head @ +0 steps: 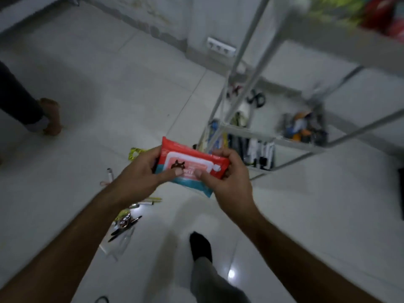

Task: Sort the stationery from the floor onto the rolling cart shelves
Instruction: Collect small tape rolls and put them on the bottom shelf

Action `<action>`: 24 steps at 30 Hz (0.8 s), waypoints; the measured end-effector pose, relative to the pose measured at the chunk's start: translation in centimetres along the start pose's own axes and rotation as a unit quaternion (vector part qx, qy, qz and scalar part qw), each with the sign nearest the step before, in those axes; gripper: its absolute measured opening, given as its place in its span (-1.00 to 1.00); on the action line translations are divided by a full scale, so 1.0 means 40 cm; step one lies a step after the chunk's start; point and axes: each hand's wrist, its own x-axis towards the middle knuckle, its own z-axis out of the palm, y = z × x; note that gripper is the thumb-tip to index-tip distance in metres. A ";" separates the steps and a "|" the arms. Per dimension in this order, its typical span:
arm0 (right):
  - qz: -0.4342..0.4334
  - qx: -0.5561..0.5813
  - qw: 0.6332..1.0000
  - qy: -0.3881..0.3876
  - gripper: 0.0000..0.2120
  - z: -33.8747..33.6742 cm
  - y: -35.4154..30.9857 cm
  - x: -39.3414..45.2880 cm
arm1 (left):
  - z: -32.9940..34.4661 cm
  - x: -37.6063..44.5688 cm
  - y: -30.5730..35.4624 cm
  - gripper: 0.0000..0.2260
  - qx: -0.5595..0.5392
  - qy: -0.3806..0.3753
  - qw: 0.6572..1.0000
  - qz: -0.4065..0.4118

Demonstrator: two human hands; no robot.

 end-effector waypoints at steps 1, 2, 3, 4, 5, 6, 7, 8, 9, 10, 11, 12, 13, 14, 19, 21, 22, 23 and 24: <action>-0.001 0.014 1.000 0.013 -0.58 -0.029 -0.062 -0.034 | 0.019 -0.025 0.074 -0.65 -0.007 -0.007 1.000 0.008; 0.002 0.024 0.999 0.027 -0.59 -0.060 -0.119 -0.062 | 0.038 -0.045 0.142 -0.67 -0.009 -0.011 1.000 0.010; 0.004 0.035 0.998 0.043 -0.60 -0.094 -0.177 -0.084 | 0.060 -0.060 0.210 -0.68 -0.008 -0.012 1.000 0.011; 0.005 0.045 0.997 0.058 -0.61 -0.130 -0.232 -0.100 | 0.083 -0.070 0.274 -0.69 -0.005 -0.013 1.000 0.013; 0.003 0.052 0.996 0.069 -0.62 -0.167 -0.281 -0.110 | 0.106 -0.077 0.330 -0.69 -0.001 -0.014 1.000 0.018; -0.002 0.052 0.996 0.077 -0.63 -0.206 -0.324 -0.115 | 0.132 -0.080 0.383 -0.69 0.002 -0.019 0.999 0.027; -0.008 0.047 0.995 0.084 -0.64 -0.245 -0.364 -0.120 | 0.157 -0.079 0.430 -0.69 0.005 -0.023 0.999 0.037; -0.015 0.043 0.995 0.092 -0.64 -0.286 -0.401 -0.121 | 0.181 -0.075 0.472 -0.70 0.009 -0.025 0.999 0.047; -0.021 0.045 0.993 0.103 -0.64 -0.328 -0.436 -0.119 | 0.204 -0.067 0.514 -0.71 0.013 -0.027 0.998 0.056; -0.025 0.052 0.992 0.109 -0.64 -0.371 -0.469 -0.114 | 0.226 -0.058 0.556 -0.70 0.015 -0.031 0.997 0.064; -0.029 0.054 0.992 0.111 -0.64 -0.411 -0.499 -0.109 | 0.248 -0.048 0.601 -0.70 0.018 -0.036 0.997 0.067; -0.034 0.053 0.992 0.113 -0.63 -0.450 -0.528 -0.101 | 0.270 -0.037 0.646 -0.70 0.024 -0.041 0.996 0.069; -0.041 0.051 0.991 0.116 -0.62 -0.489 -0.557 -0.093 | 0.292 -0.022 0.689 -0.69 0.033 -0.043 0.996 0.071; -0.044 0.053 0.990 0.119 -0.61 -0.526 -0.582 -0.081 | 0.314 -0.006 0.731 -0.69 0.042 -0.043 0.995 0.074; -0.026 0.075 0.990 0.118 -0.52 -0.684 -0.687 0.005 | 0.403 0.095 0.898 -0.74 0.103 -0.025 0.993 0.060; -0.023 0.063 0.990 0.125 -0.51 -0.726 -0.709 0.052 | 0.427 0.143 0.942 -0.73 0.116 0.006 0.992 0.047; -0.019 0.050 0.990 0.131 -0.51 -0.742 -0.716 0.079 | 0.437 0.167 0.959 -0.72 0.119 0.024 0.992 0.040; -0.012 0.034 0.989 0.140 -0.52 -0.754 -0.723 0.108 | 0.446 0.193 0.972 -0.71 0.120 0.041 0.992 0.028; -0.005 0.018 0.988 0.152 -0.52 -0.766 -0.726 0.138 | 0.454 0.220 0.981 -0.70 0.112 0.054 0.992 0.016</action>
